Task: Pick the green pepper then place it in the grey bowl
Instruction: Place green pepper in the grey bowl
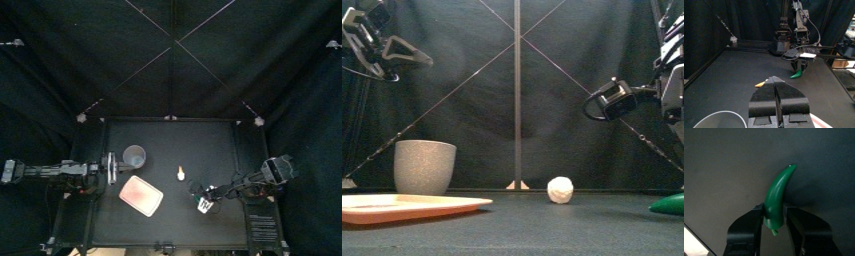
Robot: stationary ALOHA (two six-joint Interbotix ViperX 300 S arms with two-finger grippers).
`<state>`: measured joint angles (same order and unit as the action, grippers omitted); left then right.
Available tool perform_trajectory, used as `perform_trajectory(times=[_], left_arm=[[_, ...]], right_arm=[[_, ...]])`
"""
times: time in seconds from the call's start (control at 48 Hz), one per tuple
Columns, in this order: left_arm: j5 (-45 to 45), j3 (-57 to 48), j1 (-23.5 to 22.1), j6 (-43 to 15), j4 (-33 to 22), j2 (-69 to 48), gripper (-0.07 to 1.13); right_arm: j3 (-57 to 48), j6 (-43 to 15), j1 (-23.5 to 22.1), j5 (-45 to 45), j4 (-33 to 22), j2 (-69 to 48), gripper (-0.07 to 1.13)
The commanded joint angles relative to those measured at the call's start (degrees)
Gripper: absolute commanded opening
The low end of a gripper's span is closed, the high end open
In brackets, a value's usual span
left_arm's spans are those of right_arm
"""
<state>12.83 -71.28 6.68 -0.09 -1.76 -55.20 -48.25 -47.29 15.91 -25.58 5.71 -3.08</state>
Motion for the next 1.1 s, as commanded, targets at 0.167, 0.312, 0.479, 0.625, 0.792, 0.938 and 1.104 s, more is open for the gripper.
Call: perform_trajectory(times=[0.167, 0.312, 0.479, 0.625, 0.792, 0.938, 1.104], left_arm=[[0.53, 0.44, 0.09, 0.09, -0.09, 0.18, 0.12], [0.44, 0.44, 0.09, 0.09, -0.09, 0.18, 0.12], [0.53, 0.44, 0.09, 0.00, -0.09, 0.18, 0.12], [0.62, 0.44, 0.09, 0.00, -0.09, 0.18, 0.12], [0.62, 0.44, 0.09, -0.09, 0.00, 0.26, 0.12], [0.26, 0.26, 0.09, -0.09, -0.09, 0.18, 0.12], [0.35, -0.18, 0.09, 0.00, -0.09, 0.18, 0.12]], right_arm=[[2.72, 0.09, 0.18, 1.41, 0.62, -1.32, 0.54], [6.42, 0.26, -0.26, 2.64, -3.87, -3.16, 0.54], [11.16, 0.09, -4.75, 6.86, -14.59, -5.36, 0.54], [13.89, 0.44, -11.43, 13.89, -19.25, -5.71, 0.54], [16.00, 0.79, -19.95, 24.35, -22.41, -4.83, 0.54], [17.14, 0.70, -24.87, 33.40, -24.35, -2.55, 0.54], [20.04, 0.70, -26.63, 45.88, -25.05, 3.08, 0.54]])
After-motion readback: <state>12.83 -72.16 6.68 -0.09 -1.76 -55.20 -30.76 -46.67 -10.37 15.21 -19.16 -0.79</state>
